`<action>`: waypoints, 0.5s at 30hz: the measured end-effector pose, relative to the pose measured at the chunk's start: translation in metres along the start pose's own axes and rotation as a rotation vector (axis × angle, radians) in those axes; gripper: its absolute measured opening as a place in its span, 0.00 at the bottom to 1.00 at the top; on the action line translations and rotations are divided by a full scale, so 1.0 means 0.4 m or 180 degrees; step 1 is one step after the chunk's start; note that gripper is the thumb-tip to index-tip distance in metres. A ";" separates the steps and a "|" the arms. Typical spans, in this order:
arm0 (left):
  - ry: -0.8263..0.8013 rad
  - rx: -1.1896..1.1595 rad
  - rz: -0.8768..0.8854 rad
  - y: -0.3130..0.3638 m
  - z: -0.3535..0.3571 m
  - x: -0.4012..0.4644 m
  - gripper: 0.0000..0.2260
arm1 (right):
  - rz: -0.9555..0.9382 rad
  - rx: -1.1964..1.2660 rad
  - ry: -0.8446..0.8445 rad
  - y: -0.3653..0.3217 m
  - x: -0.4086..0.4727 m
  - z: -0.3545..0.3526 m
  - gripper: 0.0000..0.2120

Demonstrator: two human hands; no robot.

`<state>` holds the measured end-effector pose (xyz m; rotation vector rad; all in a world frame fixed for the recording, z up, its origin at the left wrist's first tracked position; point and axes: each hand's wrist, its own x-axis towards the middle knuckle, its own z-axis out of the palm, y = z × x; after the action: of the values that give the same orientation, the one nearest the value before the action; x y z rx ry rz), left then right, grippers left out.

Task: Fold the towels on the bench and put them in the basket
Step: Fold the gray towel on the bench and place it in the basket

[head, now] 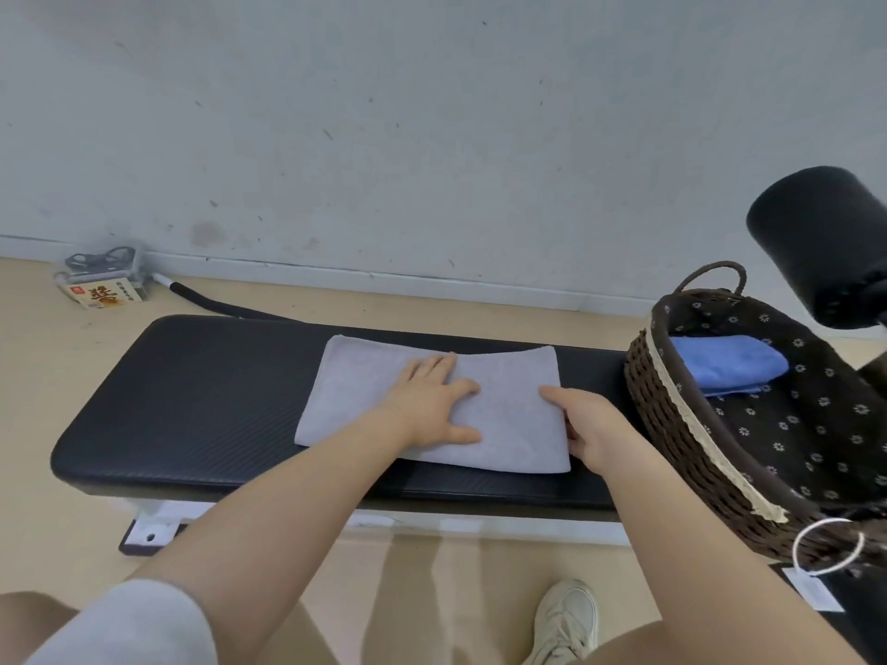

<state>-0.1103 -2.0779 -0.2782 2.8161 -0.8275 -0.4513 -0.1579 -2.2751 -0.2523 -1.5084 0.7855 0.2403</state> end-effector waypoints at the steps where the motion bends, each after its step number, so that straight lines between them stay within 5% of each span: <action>1: -0.0058 0.0082 -0.0061 0.004 0.007 0.008 0.34 | -0.0170 -0.0143 0.0053 0.004 0.004 -0.007 0.05; 6: -0.0212 -0.0396 -0.0247 0.053 0.039 0.040 0.41 | -0.1029 -0.0503 0.0732 -0.029 0.003 -0.038 0.10; 12: 0.0657 -0.2674 -0.0081 -0.030 -0.028 -0.031 0.20 | -0.1120 -0.0591 -0.0246 -0.119 -0.078 0.067 0.12; 15: 0.0518 -0.3051 -0.0265 -0.090 -0.059 -0.112 0.15 | -0.1525 -0.1321 -0.0200 -0.133 -0.108 0.179 0.18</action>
<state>-0.1203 -2.0214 -0.2544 1.9554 -0.3134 -0.4571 -0.1356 -2.1987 -0.1934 -2.0209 0.3126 0.0906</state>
